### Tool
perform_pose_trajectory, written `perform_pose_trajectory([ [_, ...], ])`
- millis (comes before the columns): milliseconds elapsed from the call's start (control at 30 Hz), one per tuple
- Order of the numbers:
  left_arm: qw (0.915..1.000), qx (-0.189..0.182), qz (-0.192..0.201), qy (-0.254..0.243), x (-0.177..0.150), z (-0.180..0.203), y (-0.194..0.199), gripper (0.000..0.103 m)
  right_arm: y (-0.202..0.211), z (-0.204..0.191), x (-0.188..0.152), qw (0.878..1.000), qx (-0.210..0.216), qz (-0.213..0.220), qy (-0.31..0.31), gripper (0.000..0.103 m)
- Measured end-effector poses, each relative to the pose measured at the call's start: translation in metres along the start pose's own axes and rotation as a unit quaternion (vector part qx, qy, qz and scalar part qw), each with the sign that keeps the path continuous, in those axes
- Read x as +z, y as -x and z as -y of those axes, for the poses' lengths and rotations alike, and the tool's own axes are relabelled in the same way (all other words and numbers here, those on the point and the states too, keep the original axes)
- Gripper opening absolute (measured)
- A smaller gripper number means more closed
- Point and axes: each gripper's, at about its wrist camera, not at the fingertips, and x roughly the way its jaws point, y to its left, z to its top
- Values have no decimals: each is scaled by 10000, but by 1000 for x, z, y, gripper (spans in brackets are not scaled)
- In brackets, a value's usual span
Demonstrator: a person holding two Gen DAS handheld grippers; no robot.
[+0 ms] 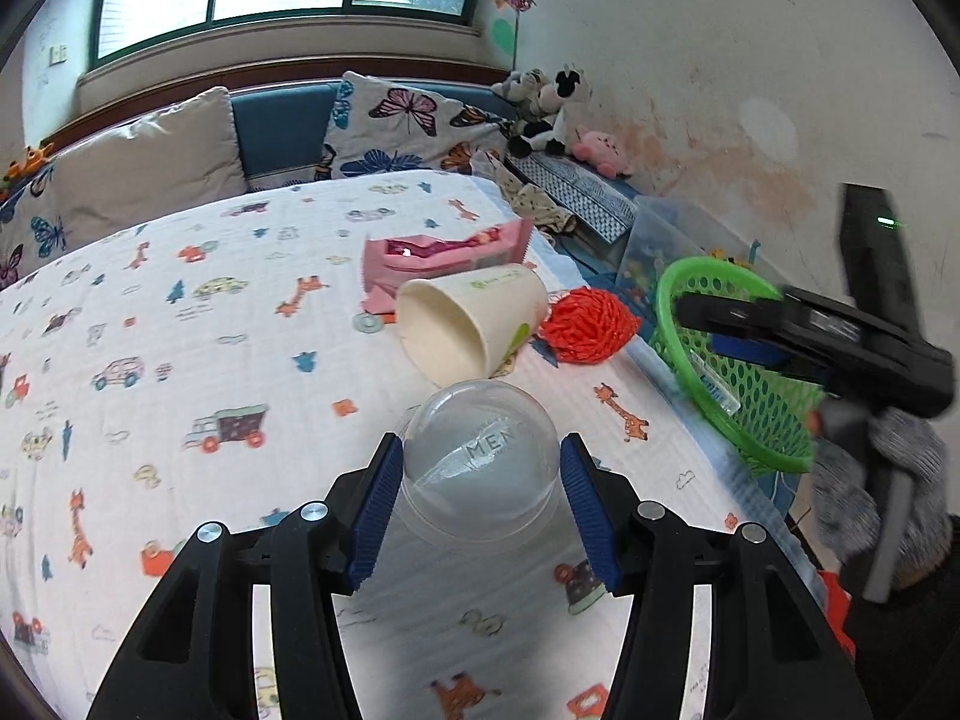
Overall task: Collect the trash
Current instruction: 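Grasp the small clear cup with the left tool while the right tool approaches the red mesh net, then grasp the red mesh net with the right tool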
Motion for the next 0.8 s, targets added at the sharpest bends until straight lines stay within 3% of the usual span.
perform_pose_trajectory([
  [433, 9998, -11, 130, 149, -7, -18, 20, 52, -66, -2, 25, 9970, -449, -515, -366, 81],
  [567, 9998, 5, 119, 177, -9, -21, 21, 52, -73, 0, 24, 9962, -542, -552, -396, 75],
  [733, 9997, -16, 99, 234, -10, -23, 20, 52, -64, 1, 21, 9973, -417, -462, -401, 58],
  [800, 9996, -62, 108, 258, -11, -24, 21, 52, -60, 1, 21, 9975, -370, -444, -405, 56],
])
